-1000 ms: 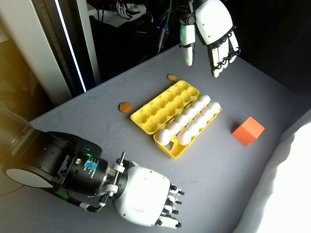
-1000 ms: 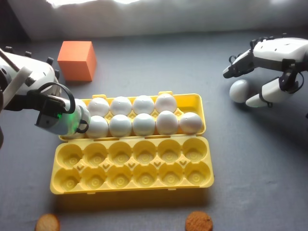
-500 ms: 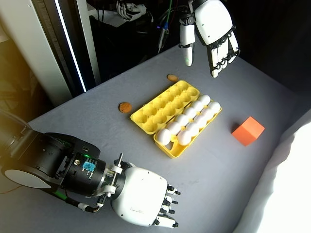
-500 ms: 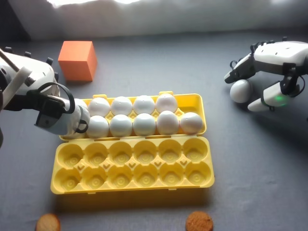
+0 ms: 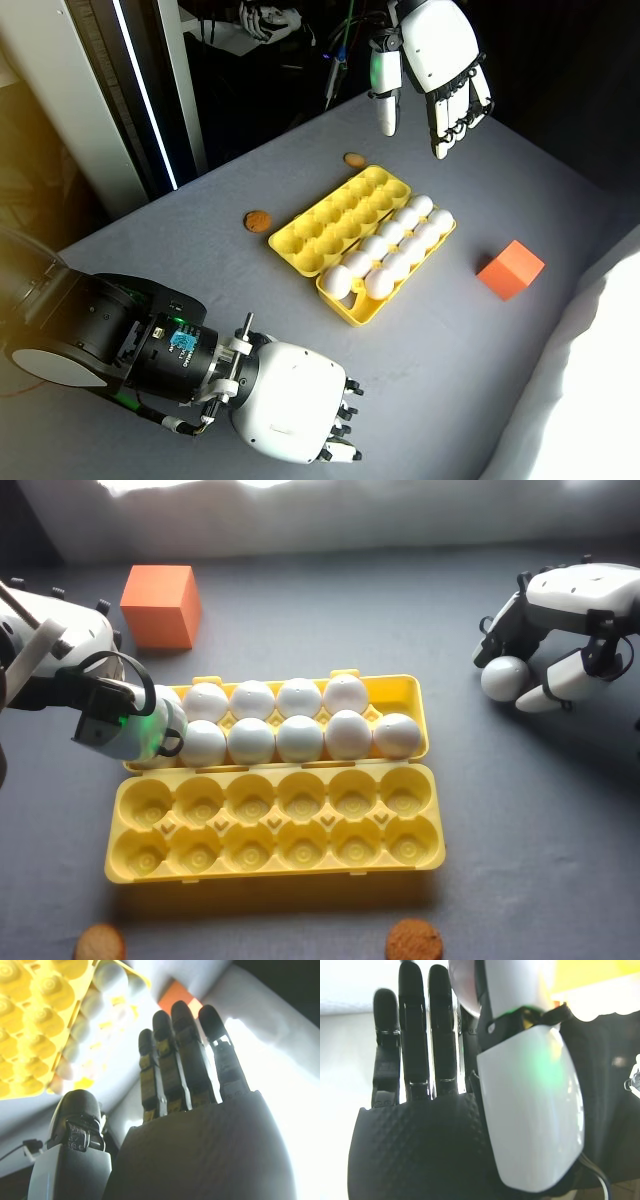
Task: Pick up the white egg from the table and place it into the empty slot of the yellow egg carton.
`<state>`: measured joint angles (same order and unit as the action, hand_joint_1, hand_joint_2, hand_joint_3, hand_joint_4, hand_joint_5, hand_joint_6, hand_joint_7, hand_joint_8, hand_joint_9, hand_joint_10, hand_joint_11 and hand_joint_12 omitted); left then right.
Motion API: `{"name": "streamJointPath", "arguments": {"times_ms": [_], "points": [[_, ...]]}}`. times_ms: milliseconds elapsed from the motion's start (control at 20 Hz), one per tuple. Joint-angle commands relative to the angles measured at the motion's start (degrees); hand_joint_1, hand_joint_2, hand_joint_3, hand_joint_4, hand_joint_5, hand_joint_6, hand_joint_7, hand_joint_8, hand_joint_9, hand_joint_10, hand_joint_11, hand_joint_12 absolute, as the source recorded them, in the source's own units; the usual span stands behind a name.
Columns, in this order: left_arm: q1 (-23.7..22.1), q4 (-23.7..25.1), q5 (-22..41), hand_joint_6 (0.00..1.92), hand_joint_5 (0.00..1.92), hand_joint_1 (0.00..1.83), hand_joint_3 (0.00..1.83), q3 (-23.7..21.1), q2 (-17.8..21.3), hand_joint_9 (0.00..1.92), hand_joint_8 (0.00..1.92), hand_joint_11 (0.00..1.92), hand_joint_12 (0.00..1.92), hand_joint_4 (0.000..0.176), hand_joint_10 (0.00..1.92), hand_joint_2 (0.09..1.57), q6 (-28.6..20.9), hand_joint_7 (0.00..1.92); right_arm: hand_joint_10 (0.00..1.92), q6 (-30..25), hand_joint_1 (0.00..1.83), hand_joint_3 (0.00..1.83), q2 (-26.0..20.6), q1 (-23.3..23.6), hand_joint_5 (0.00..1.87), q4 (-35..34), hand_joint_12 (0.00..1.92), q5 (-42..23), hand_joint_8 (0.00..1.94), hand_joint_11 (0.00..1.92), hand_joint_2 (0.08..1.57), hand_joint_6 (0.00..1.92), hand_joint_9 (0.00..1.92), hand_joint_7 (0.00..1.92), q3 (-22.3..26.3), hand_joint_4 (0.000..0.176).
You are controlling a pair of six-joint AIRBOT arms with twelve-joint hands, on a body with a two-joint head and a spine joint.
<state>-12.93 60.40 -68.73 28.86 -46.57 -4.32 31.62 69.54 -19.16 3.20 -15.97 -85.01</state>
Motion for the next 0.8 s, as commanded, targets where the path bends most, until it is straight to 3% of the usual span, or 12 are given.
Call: {"name": "streamJointPath", "arguments": {"times_ms": [0, 50, 100, 150, 200, 250, 350, 400, 600, 750], "points": [[-0.4, 4.9, -0.5, 0.01, 0.46, 0.0, 0.0, -0.1, 0.6, 0.52, 0.0, 0.04, 1.02, 0.0, 0.01, 1.34, 0.2, 0.53, 0.18, -0.2, 1.18, 0.0, -0.7, -0.1, 1.02, -0.3, 1.23, -4.7, 0.04, 0.45, 1.11, 0.7, 0.98, 1.07, -0.1, 0.0], [-0.4, 4.9, -0.5, 0.01, 0.46, 0.0, 0.0, -0.1, 0.6, 0.53, 0.0, 0.08, 1.04, 0.0, 0.01, 1.33, 0.2, 0.53, 0.24, -0.2, 1.22, 0.0, -0.7, -0.2, 0.94, -0.2, 1.22, -4.9, 0.85, 0.53, 1.11, 1.01, 1.08, 1.07, 0.0, 0.0], [-0.4, 4.9, -0.5, 0.01, 0.46, 0.0, 0.0, -0.1, 0.6, 0.53, 0.0, 0.08, 1.04, 0.0, 0.01, 1.33, 0.2, 0.53, 0.24, -0.2, 1.22, 0.0, -0.7, -0.1, 0.94, -0.2, 1.22, -5.1, 0.85, 0.53, 1.11, 1.01, 1.08, 1.07, 0.0, 0.0], [-0.4, 4.9, -0.5, 0.01, 0.46, 0.0, 0.0, -0.1, 0.6, 0.53, 0.0, 0.12, 1.06, 0.0, 0.01, 1.33, 0.2, 0.54, 0.28, -0.2, 1.23, 0.0, -0.7, 0.0, 0.96, -0.2, 1.19, -5.4, 0.9, 0.59, 1.1, 0.98, 1.12, 1.06, 0.0, 0.011], [-0.4, 4.9, -0.5, 0.0, 0.46, 0.0, 0.0, -0.1, 0.6, 0.54, 0.0, 0.13, 1.1, 0.0, 0.01, 1.33, 0.2, 0.55, 0.41, -0.2, 1.23, 0.0, -0.7, 0.4, 1.0, -0.1, 1.17, -5.6, 0.88, 0.67, 1.09, 0.91, 1.13, 1.09, 0.0, 0.007], [-0.4, 4.9, -0.5, 0.0, 0.46, 0.0, 0.0, -0.1, 0.6, 0.54, 0.0, 0.13, 1.1, 0.0, 0.01, 1.33, 0.2, 0.55, 0.41, -0.6, 1.23, 0.0, -0.8, 0.9, 1.0, 1.5, 1.17, -5.7, 0.88, 0.67, 1.09, 0.91, 1.13, 1.09, 0.0, 0.007], [-0.4, 4.9, -0.5, 0.0, 0.45, 0.0, 0.0, -0.1, 0.6, 0.53, 0.0, 0.13, 1.15, 0.0, 0.0, 1.33, 0.2, 0.54, 0.61, -7.2, 1.24, 0.0, -1.2, 1.1, 1.02, 7.2, 1.22, -7.9, 0.9, 0.66, 1.08, 0.86, 1.06, 1.1, 0.0, 0.0], [-0.4, 4.9, -0.5, 0.0, 0.45, 0.0, 0.0, -0.1, 0.6, 0.54, 0.01, 0.15, 1.17, 0.0, 0.0, 1.33, 0.2, 0.55, 0.7, -13.5, 1.24, 0.0, -1.6, 1.4, 1.03, 12.3, 1.24, -10.1, 0.93, 0.67, 1.08, 0.86, 1.02, 1.07, 0.0, 0.0], [-0.4, 4.9, -0.5, 0.01, 0.48, 0.0, 0.0, -0.1, 0.6, 0.57, 0.0, 0.17, 1.21, 0.0, 0.01, 1.32, 0.2, 0.58, 0.71, -25.5, 1.23, 0.0, -1.9, 4.0, 1.01, 19.3, 1.25, -11.2, 0.95, 0.65, 1.09, 0.91, 1.0, 1.05, 0.0, 0.006], [-0.4, 4.9, -0.5, 0.01, 0.49, 0.0, 0.0, -0.1, 0.6, 0.58, 0.01, 0.17, 1.22, 0.0, 0.01, 1.32, 0.2, 0.59, 0.69, -30.6, 1.23, 0.0, -1.9, 5.2, 1.03, 21.7, 1.25, -13.6, 0.89, 0.66, 1.08, 0.9, 1.01, 1.08, 0.0, 0.017]]}}
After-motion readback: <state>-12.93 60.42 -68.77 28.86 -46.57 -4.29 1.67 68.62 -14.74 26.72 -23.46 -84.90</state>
